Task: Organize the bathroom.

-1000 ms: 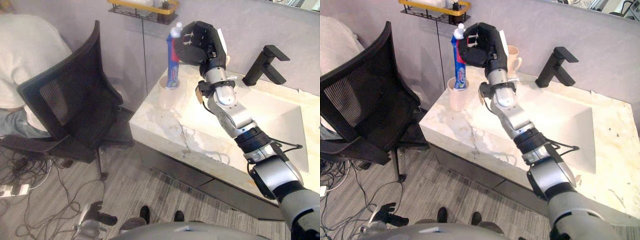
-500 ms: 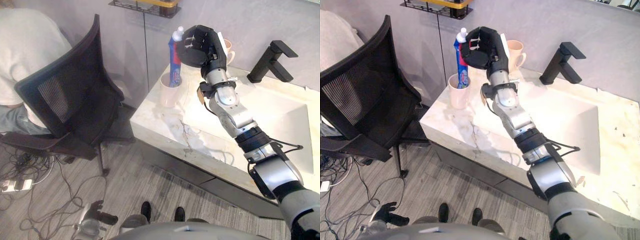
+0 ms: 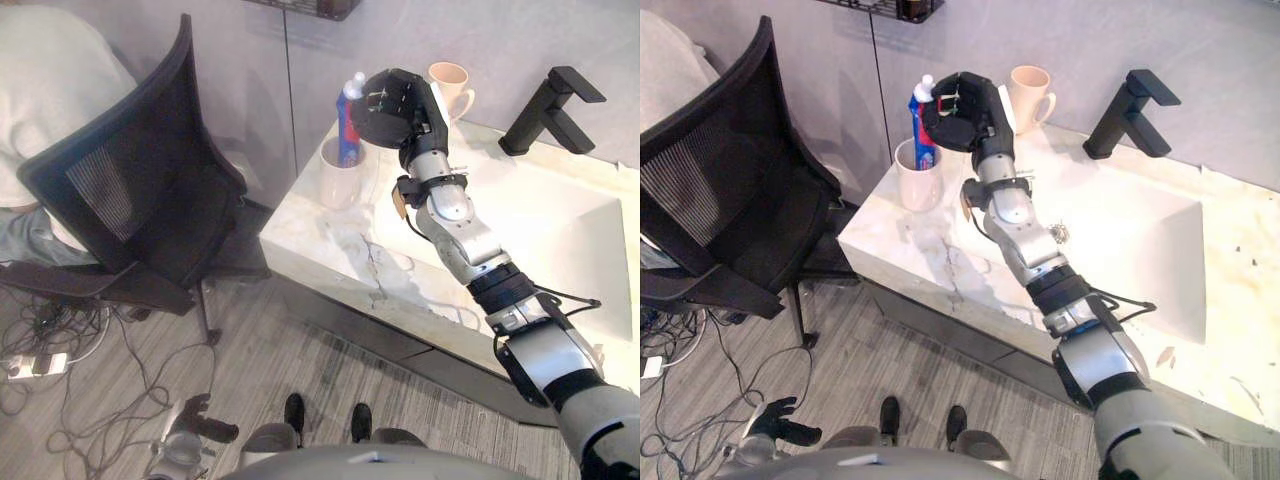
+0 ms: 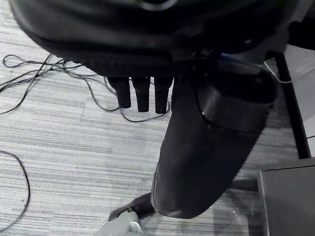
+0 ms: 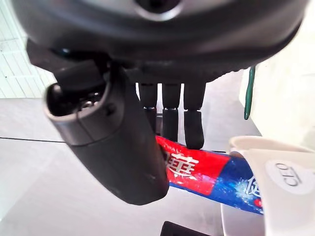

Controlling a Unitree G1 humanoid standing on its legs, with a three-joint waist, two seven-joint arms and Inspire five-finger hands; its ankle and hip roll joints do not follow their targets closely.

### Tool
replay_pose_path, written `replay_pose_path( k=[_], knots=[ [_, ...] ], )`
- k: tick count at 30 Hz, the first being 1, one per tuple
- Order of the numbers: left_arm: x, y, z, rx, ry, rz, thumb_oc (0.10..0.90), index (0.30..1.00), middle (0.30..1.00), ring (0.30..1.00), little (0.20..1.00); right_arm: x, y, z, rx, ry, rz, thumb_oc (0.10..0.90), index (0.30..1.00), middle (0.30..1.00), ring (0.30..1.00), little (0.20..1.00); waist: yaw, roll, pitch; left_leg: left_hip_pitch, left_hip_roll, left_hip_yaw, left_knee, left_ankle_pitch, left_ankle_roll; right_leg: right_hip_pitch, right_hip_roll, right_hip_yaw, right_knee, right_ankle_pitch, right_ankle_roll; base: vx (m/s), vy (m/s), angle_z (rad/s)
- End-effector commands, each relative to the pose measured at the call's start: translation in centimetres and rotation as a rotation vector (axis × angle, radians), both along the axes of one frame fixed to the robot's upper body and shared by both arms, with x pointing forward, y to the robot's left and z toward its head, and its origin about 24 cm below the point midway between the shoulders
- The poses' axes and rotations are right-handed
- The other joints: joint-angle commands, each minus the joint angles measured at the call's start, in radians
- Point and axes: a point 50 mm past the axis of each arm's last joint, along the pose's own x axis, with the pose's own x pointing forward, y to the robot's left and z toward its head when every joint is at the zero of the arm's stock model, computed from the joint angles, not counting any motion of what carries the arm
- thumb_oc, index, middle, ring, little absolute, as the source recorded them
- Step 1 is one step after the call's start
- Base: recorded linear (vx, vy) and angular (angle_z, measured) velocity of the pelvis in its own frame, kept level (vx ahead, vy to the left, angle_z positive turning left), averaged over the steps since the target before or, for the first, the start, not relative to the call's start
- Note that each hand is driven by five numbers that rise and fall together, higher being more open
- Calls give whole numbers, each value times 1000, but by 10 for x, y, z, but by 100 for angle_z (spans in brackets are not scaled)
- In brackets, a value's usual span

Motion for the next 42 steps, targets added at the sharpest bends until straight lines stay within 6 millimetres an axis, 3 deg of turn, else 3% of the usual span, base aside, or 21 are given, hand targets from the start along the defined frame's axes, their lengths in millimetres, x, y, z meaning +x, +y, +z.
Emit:
replay_pose_path(
  k=[1, 20, 27, 33, 37, 40, 41, 42],
  knots=[
    [0, 23, 7, 110, 13, -75, 800, 900, 900, 900, 900, -15, 12, 70, 82, -302, 39, 800, 900, 900, 900, 900, 15, -19, -70, 1, -53, 72, 130, -149, 54, -84, -71, -25, 219, -119, 90, 0, 0, 0],
    [13, 16, 7, 114, 4, -74, 800, 900, 900, 900, 900, -20, 17, 60, 113, -171, 46, 800, 900, 900, 900, 900, -29, -29, -79, 18, -45, 98, 113, -149, 55, -94, -67, 3, 234, -120, 96, -48, 25, -4],
    [13, 17, 7, 131, 1, -49, 800, 900, 900, 900, 900, -33, 2, 69, 134, -235, -3, 800, 900, 900, 900, 900, -60, -33, -86, 25, -38, 118, 91, -143, 55, -99, -57, 23, 228, -116, 99, -66, 36, -9],
    [9, 24, 7, 146, -6, 8, 800, 900, 900, 900, 900, -53, -39, 92, 90, -383, -132, 800, 900, 900, 900, 900, -102, -44, -97, 39, -28, 140, 62, -137, 52, -112, -47, 50, 239, -95, 112, -61, 51, -12],
    [4, 30, 7, 124, -19, 60, 800, 900, 900, 900, 900, -80, -93, 111, 60, -538, -329, 800, 900, 900, 900, 900, -145, -58, -107, 51, -19, 159, 35, -131, 50, -125, -38, 73, 252, -73, 123, -37, 40, -16],
    [0, 31, 7, 90, -36, 96, 800, 900, 900, 900, 900, -99, -127, 115, 31, -611, -469, 800, 900, 900, 900, 900, -170, -61, -110, 52, -14, 175, 32, -135, 51, -132, -32, 86, 255, -71, 126, -26, 31, -22],
    [-4, 33, 7, 74, -59, 140, 800, 900, 900, 900, 900, -113, -153, 113, 9, -652, -609, 800, 900, 900, 900, 900, -188, -62, -109, 59, -14, 181, 29, -141, 53, -131, -31, 91, 259, -77, 129, -19, 29, -21],
    [-5, 34, 8, 71, -63, 151, 800, 900, 900, 900, 900, -116, -161, 111, -5, -655, -659, 800, 900, 900, 900, 900, -193, -62, -111, 56, -12, 186, 29, -139, 53, -134, -29, 94, 255, -72, 129, -18, 34, -20]
  ],
)
